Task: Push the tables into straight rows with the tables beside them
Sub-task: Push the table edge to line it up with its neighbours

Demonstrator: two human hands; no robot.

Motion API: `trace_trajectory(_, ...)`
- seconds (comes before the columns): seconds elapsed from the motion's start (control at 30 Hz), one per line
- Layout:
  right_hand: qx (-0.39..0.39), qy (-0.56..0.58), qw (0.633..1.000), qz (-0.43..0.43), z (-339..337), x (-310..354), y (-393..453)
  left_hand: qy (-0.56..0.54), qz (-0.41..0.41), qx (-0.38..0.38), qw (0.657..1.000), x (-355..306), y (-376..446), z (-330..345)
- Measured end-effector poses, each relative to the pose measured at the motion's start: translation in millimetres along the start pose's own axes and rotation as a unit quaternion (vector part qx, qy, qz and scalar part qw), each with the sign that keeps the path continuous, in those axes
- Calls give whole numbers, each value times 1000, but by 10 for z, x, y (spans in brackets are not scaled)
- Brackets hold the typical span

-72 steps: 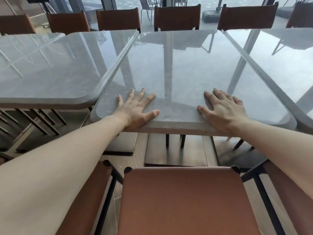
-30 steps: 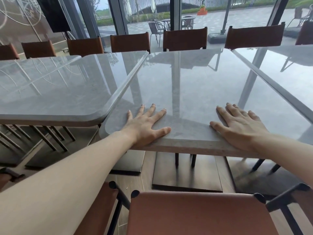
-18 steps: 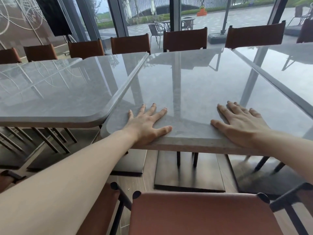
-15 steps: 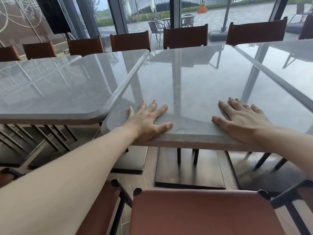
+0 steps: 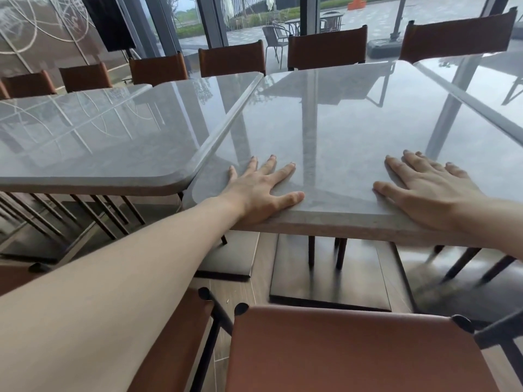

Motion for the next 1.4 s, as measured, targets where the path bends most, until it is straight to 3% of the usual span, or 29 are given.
trace_trajectory(1.4, 3, -2, 1000, -4, -21, 14, 114, -14, -3, -16, 1000, 61, 159, -2)
Point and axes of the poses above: each hand's wrist, its own y-axis towards the middle knuckle, its own z-axis out of the palm, x = y × z, the point moved 9 cm from there along y, towards the middle knuckle, and after that the axes turned 13 degrees about y, right-handed, at the moved point
